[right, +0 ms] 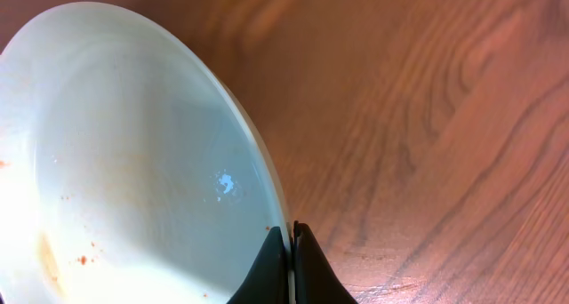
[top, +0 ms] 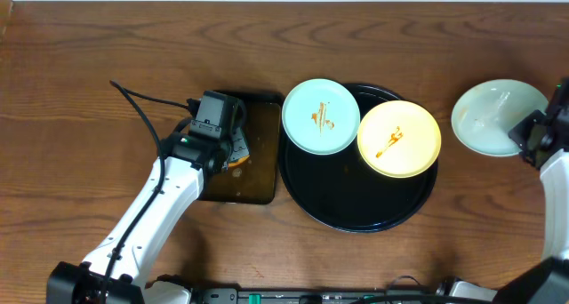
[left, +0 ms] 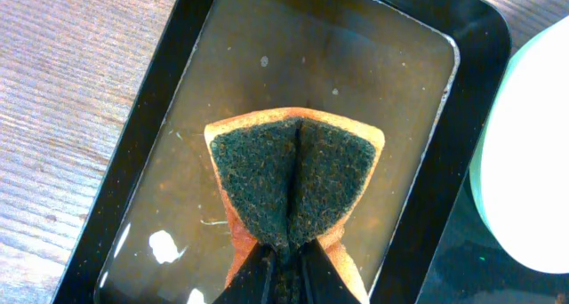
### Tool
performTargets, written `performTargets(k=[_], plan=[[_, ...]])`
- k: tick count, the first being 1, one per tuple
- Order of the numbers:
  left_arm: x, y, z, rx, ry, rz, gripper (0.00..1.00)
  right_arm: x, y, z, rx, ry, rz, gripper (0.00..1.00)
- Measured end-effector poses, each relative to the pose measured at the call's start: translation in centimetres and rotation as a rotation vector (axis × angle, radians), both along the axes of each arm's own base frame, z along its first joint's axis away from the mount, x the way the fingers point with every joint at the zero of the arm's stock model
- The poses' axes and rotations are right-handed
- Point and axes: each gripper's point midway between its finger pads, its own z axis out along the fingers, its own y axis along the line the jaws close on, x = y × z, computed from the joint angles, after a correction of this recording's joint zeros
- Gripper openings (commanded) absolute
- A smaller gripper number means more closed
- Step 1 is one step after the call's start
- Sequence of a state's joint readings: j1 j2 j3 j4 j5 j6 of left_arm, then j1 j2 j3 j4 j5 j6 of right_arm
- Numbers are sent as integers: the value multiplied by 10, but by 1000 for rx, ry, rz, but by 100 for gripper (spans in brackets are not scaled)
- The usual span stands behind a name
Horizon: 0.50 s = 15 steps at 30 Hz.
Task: Clean dirty plates on tray and stack at the side
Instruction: 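Lift the green plate and carry it right, setting it beside the tray, then move the right gripper back to grip the yellow plate rim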
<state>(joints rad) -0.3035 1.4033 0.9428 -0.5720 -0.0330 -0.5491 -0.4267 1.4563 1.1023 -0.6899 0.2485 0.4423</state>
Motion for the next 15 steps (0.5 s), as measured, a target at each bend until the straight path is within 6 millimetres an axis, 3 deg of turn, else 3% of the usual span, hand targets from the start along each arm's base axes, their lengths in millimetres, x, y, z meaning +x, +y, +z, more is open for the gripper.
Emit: performTargets(k=[9, 13, 15], plan=[[0, 0, 0, 0, 0, 0, 8, 10, -8, -60, 131, 67, -12, 6], [0, 0, 0, 0, 0, 0, 8, 22, -9, -61, 138, 28, 2, 30], [0, 0, 0, 0, 0, 0, 8, 29, -8, -58, 140, -1, 31, 33]])
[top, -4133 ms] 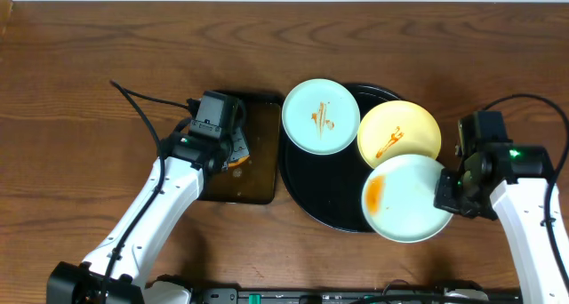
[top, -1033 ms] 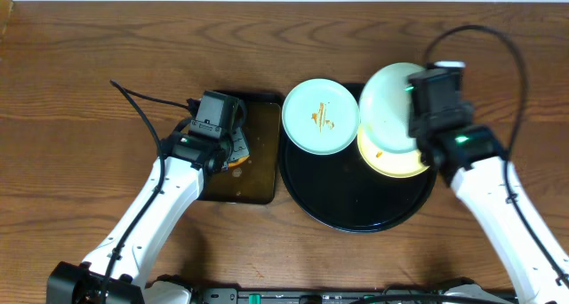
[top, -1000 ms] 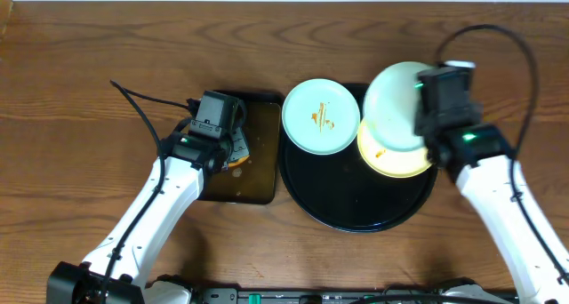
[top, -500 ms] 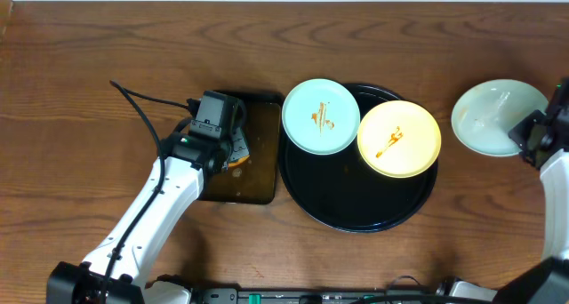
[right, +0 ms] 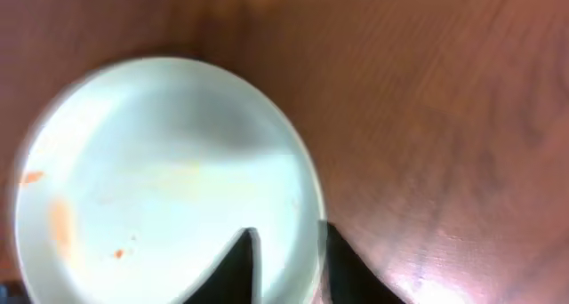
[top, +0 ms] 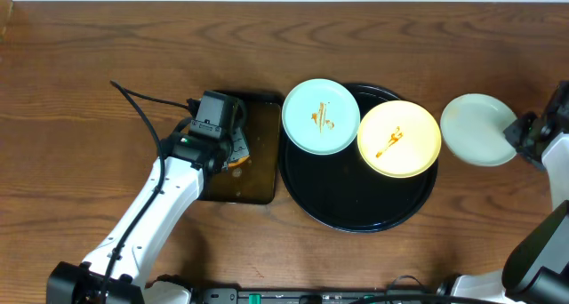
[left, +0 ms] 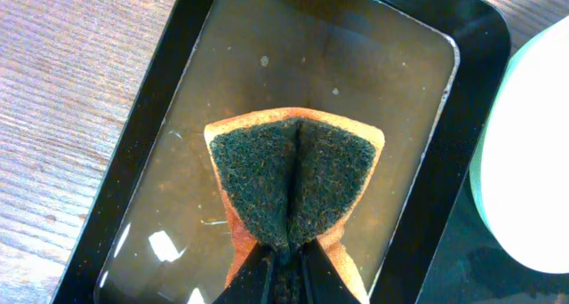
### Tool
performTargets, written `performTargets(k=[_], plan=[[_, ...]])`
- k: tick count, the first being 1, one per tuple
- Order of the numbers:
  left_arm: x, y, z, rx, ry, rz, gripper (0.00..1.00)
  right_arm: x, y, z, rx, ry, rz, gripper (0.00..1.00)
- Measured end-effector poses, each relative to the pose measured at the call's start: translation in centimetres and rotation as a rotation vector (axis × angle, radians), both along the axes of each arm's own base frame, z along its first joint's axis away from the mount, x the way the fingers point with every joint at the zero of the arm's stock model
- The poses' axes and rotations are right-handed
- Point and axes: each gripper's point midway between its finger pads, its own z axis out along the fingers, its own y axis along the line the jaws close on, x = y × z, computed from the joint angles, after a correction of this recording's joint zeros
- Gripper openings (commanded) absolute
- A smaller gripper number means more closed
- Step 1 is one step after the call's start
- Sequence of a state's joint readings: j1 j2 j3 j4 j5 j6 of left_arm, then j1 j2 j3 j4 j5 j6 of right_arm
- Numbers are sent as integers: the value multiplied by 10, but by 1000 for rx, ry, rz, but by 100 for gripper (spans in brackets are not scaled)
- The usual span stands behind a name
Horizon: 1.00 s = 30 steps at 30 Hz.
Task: Clean dirty plates on tray and stack at the side
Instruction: 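Move the right gripper back to grip the yellow plate rim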
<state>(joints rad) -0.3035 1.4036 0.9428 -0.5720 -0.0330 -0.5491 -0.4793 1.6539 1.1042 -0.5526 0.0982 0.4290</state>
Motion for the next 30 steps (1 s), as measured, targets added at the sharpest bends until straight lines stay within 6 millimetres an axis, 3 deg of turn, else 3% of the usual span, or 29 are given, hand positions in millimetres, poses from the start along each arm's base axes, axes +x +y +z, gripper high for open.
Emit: performTargets(k=[3, 7, 10, 15, 22, 30], plan=[[0, 0, 0, 0, 0, 0, 8, 12, 15, 1, 54, -44, 104, 36], [0, 0, 0, 0, 0, 0, 8, 27, 60, 3, 178, -97, 330, 45], [0, 0, 0, 0, 0, 0, 8, 27, 97, 1, 250, -89, 482, 45], [0, 0, 0, 0, 0, 0, 8, 30, 132, 2, 273, -88, 644, 45], [0, 0, 0, 0, 0, 0, 8, 27, 155, -25, 259, -30, 724, 44], [0, 0, 0, 0, 0, 0, 8, 22, 171, -65, 336, 46, 749, 17]])
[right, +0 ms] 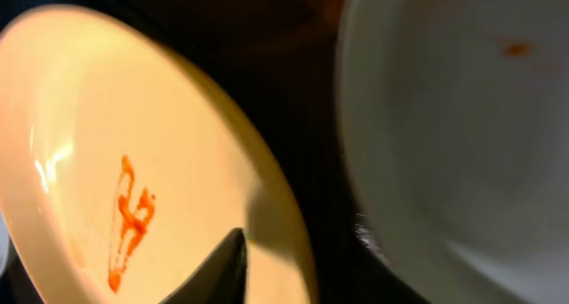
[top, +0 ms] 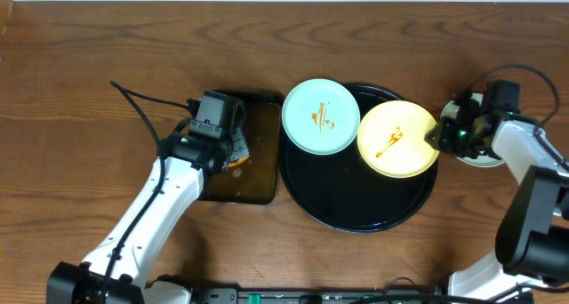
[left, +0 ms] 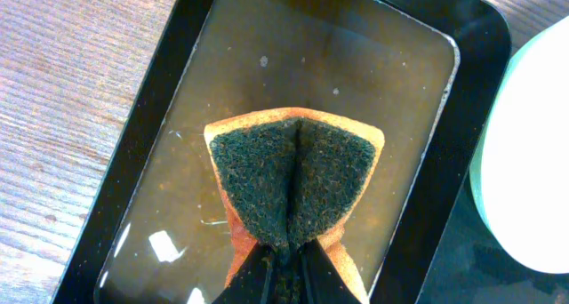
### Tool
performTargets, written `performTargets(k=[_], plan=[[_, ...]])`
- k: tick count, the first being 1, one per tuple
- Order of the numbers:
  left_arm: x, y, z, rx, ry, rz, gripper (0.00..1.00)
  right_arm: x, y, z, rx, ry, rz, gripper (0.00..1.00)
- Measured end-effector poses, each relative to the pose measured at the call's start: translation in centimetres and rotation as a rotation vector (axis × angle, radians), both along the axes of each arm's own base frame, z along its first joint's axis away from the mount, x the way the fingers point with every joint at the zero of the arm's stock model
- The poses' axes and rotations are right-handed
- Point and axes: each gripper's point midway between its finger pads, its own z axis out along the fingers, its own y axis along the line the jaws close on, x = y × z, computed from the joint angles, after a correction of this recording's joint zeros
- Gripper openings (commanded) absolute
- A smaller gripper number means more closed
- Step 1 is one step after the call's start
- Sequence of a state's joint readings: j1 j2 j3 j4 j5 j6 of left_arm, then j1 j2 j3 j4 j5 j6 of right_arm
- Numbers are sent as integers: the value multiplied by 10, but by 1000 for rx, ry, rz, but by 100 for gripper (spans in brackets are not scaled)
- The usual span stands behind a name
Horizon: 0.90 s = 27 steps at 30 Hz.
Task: Clean dirty plates on tray and stack at the side
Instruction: 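Move the right gripper back to grip the yellow plate rim, then scrub the yellow plate with the sponge in the left gripper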
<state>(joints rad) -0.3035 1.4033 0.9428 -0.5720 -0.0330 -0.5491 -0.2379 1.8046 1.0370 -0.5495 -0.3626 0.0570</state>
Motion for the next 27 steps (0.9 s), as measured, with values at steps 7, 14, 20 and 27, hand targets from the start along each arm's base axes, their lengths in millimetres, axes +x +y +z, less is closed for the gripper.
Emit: performTargets(k=[7, 14, 20, 27], plan=[[0, 0, 0, 0, 0, 0, 8, -1, -3, 3, -22, 0, 1, 1], [0, 0, 0, 0, 0, 0, 8, -16, 6, 14, 13, 35, 8, 1], [1, -1, 0, -3, -2, -1, 8, -38, 34, 27, 29, 98, 65, 1], [5, -18, 4, -89, -19, -42, 8, -69, 72, 17, 22, 213, 160, 1]])
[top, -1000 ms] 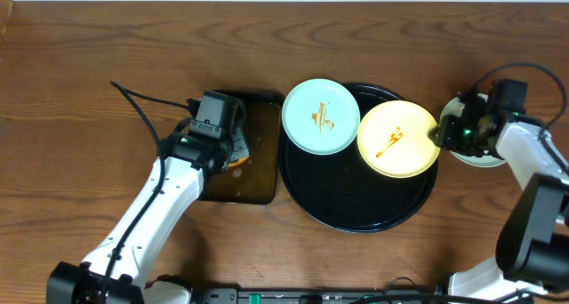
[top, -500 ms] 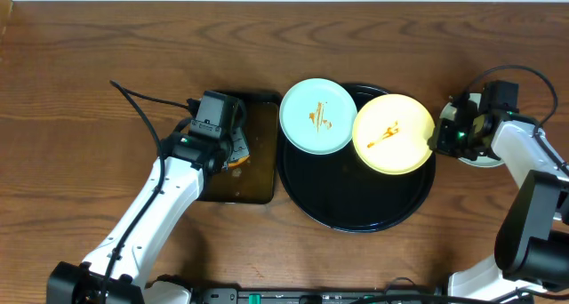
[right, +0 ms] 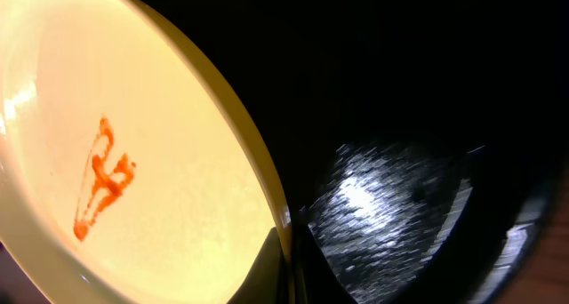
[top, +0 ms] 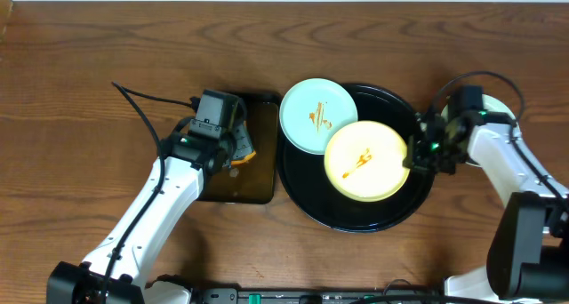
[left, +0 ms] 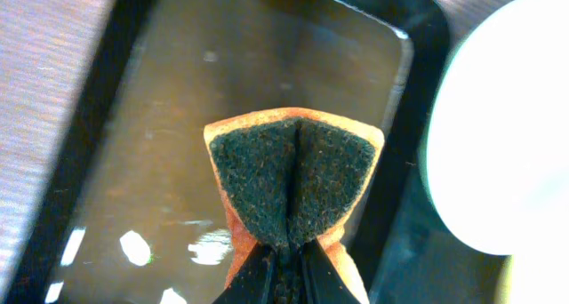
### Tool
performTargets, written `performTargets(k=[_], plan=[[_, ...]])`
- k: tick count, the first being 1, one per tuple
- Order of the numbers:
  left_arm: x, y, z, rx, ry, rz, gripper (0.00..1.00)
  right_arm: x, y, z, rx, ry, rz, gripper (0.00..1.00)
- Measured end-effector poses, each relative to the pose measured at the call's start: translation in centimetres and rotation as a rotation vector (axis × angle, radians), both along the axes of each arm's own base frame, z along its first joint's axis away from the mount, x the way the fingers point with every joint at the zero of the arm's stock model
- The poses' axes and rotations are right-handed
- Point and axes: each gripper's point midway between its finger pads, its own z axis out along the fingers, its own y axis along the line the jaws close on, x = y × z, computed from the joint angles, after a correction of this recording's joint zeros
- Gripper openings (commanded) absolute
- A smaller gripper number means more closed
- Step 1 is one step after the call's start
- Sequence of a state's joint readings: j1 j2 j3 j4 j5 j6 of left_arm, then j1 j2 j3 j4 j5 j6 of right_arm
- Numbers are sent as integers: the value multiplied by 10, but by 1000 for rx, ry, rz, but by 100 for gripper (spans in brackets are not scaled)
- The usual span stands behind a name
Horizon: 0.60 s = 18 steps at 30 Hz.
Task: Clean dirty plates on tray and stack at the side
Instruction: 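Scrub the yellow plate with the sponge in the left gripper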
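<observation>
A yellow plate (top: 366,160) with an orange smear lies on the round black tray (top: 356,217). My right gripper (top: 414,155) is shut on its right rim. In the right wrist view the fingers pinch that rim (right: 289,242), with the yellow plate (right: 133,162) to the left of them. A pale blue plate (top: 314,116), also smeared, overlaps the tray's upper left edge. My left gripper (top: 238,148) is shut on a folded orange sponge (left: 293,175) with a dark scouring face. It holds the sponge over the rectangular water tray (left: 178,117).
The rectangular black tray (top: 233,188) of brownish water sits just left of the round tray. The pale blue plate (left: 507,135) lies close to the sponge's right. A pale plate on the table at the far right is mostly hidden under my right arm.
My right gripper, then open at the yellow plate's right edge, is now shut on that rim. The plate sits further left and nearer on the tray. The sponge has shifted slightly right.
My right gripper was first shut on a pale green plate at the table's far right. Then it was open above that plate, and later open at the yellow plate's edge. Now it grips the yellow plate. The left gripper held the sponge over the water tray throughout.
</observation>
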<state>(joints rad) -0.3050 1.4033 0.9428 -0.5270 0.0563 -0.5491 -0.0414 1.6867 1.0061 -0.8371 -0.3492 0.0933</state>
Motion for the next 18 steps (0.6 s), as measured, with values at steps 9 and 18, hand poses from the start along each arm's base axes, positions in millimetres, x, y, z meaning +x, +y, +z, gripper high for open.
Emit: performTargets(k=[9, 18], plan=[[-4, -61, 11, -87, -63, -169, 8, -38, 33, -30, -6, 79, 67, 1], [-27, -143, -4, -119, -81, -391, 8, -45, 46, -33, 1, 94, 78, 1]])
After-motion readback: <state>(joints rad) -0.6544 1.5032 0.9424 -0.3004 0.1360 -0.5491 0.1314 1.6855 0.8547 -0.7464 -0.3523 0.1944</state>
